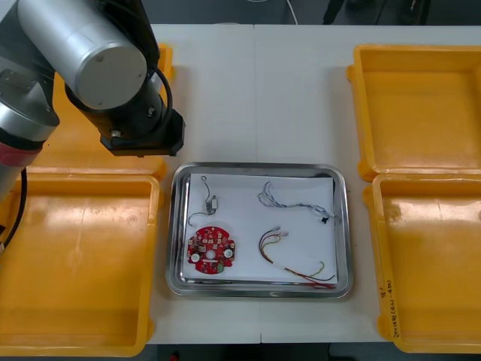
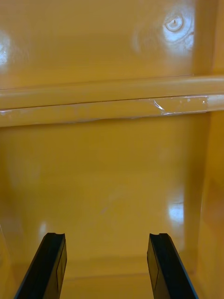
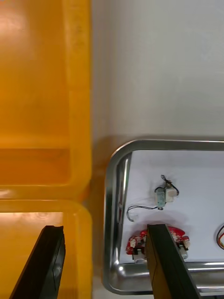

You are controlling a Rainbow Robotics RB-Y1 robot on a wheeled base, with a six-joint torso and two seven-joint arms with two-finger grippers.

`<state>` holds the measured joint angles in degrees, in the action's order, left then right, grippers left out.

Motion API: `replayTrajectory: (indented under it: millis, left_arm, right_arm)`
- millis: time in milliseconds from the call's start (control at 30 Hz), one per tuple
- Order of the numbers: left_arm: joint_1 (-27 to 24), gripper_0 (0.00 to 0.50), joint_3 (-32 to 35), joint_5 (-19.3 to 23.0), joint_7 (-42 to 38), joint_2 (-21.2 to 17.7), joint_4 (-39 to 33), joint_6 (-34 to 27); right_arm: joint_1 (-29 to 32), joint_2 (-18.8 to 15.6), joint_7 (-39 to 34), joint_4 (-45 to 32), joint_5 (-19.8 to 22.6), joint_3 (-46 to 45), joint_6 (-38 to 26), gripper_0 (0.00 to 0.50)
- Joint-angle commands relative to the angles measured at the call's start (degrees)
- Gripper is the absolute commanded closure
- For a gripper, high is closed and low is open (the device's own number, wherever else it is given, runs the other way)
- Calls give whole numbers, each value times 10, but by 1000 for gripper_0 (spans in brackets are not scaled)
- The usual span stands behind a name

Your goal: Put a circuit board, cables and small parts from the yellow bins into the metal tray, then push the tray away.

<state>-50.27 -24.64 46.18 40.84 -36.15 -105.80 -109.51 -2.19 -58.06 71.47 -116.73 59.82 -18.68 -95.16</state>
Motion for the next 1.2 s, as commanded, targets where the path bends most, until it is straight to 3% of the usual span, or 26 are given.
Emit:
replayTrajectory:
  millis: [33,267,767,1200]
  left_arm:
    - [-29,0,17,25,1,-64,-25,-5]
    - [-18,0,26,66,1,-122,-40,-5]
    - [136,0,147,98,33,-214,-121,24]
    - [275,0,247,95,130,-231,-142,93]
  right_arm:
    - [8,3,-24,-17,6,-22,-12,0]
    - [8,2,-22,-17,8,-32,-20,0]
    - [4,-32,-15,-97,21,-23,-24,0]
    - [-142,-49,-18,-188,26,168,-22,0]
